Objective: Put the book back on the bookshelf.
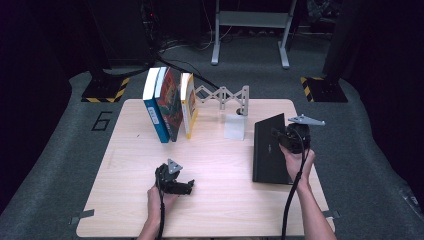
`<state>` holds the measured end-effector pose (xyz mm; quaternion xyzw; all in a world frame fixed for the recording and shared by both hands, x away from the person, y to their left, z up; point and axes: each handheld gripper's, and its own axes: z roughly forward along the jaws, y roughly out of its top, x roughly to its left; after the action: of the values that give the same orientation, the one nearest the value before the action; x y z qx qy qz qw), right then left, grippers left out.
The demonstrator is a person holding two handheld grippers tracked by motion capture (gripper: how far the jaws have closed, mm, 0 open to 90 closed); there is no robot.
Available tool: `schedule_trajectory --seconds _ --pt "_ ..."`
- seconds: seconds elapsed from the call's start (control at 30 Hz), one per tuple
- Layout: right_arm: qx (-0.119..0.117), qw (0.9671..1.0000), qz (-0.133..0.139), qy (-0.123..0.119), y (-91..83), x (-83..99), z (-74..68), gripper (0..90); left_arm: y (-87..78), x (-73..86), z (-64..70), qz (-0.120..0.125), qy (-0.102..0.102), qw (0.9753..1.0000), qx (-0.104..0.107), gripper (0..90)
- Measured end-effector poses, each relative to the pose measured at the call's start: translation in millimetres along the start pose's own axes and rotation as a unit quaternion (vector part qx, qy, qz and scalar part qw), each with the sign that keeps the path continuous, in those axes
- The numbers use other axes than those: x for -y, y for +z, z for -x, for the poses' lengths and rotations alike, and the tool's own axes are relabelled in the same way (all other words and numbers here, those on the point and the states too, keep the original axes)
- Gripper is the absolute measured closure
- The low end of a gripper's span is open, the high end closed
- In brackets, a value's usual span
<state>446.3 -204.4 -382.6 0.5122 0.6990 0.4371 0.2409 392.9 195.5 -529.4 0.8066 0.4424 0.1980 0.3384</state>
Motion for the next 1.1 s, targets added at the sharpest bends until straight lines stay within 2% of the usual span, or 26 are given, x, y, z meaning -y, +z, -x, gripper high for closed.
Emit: schedule_trajectory --seconds 0.07,0.2,0.3,0.53,0.57,0.8,0.93,1.1 --pt "0.007 0.9999 0.008 -0.007 -0.5 0.2 -1.6 83.7 0.0 0.0 0.0 0.0 0.0 1.0 0.0 3.8" --pt "0.028 0.998 0.05 -0.027 -3.8 2.9 -7.6 83.9 0.0 0.0 0.0 0.0 0.0 1.0 0.0 3.8" --pt "0.048 0.9945 0.083 -0.042 -3.2 5.9 -14.5 83.9 -0.1 0.1 0.1 0.001 0.0 1.0 0.0 3.9" --pt "0.032 0.9913 0.114 -0.057 -14.5 21.0 -13.6 83.8 0.3 0.5 0.7 0.005 0.0 1.0 -0.002 4.6" --pt "0.03 0.9909 0.116 -0.06 -16.6 22.8 -14.4 83.9 -0.2 0.4 0.2 0.002 0.005 1.0 -0.002 4.8" --pt "0.024 0.9877 0.135 -0.076 -35.2 40.3 -18.4 83.9 -0.3 0.5 0.4 0.003 0.005 1.0 -0.002 5.3" --pt "0.016 0.9886 0.132 -0.071 -44.0 46.9 -16.6 83.9 -0.6 0.4 0.3 0.001 0.005 1.0 -0.001 5.5" --pt "0.0 0.9899 0.114 -0.085 -56.1 52.5 -18.0 84.0 -0.3 0.5 0.4 0.003 0.005 1.0 -0.002 5.5"
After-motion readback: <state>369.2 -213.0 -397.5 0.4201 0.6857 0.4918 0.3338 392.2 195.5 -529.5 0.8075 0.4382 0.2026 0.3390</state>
